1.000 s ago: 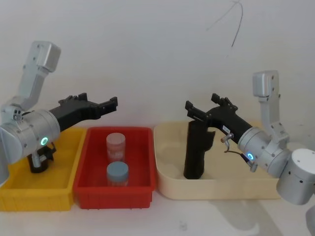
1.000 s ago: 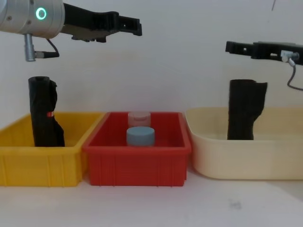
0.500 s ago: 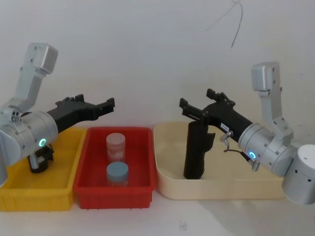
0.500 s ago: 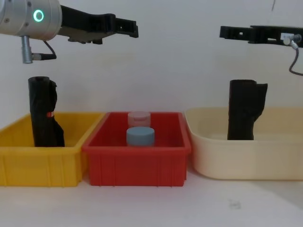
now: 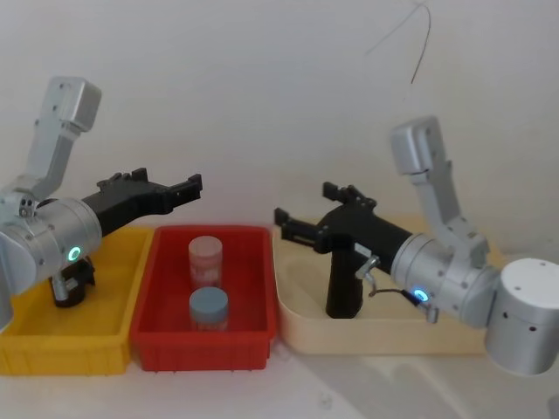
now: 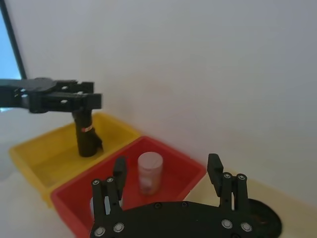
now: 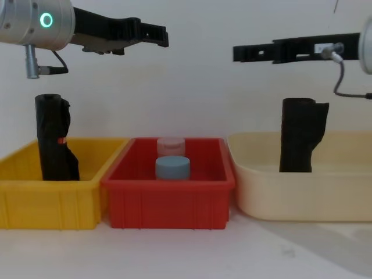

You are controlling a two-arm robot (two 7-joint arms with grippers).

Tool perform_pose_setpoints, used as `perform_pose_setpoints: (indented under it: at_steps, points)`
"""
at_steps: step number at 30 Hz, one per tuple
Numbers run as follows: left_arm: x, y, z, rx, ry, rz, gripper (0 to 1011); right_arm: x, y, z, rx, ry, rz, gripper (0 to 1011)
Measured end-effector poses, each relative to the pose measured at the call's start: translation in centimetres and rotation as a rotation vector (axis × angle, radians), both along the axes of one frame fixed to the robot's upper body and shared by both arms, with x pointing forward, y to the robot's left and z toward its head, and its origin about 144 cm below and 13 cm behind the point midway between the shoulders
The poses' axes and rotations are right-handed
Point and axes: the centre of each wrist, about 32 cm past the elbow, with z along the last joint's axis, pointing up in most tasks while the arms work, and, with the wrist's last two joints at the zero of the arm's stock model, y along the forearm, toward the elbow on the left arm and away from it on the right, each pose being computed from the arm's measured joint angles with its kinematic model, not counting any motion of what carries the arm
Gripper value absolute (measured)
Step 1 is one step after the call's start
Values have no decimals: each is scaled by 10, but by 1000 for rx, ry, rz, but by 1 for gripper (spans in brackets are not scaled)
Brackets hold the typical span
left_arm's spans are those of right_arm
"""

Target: Pick up the garbage bag with the one hand and transfer it to the other hand.

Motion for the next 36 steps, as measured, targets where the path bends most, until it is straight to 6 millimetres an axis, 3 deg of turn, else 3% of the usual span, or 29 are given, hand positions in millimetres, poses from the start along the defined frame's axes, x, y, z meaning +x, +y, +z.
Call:
perform_pose_setpoints:
  at_steps: [14, 36]
  points:
    - [0, 0, 0, 0, 1, 2, 1000, -6, 37, 0, -98, 36, 43, 1002]
    - [0, 0, 0, 0, 1, 2, 1000, 1, 76, -12, -185, 161, 88, 1001]
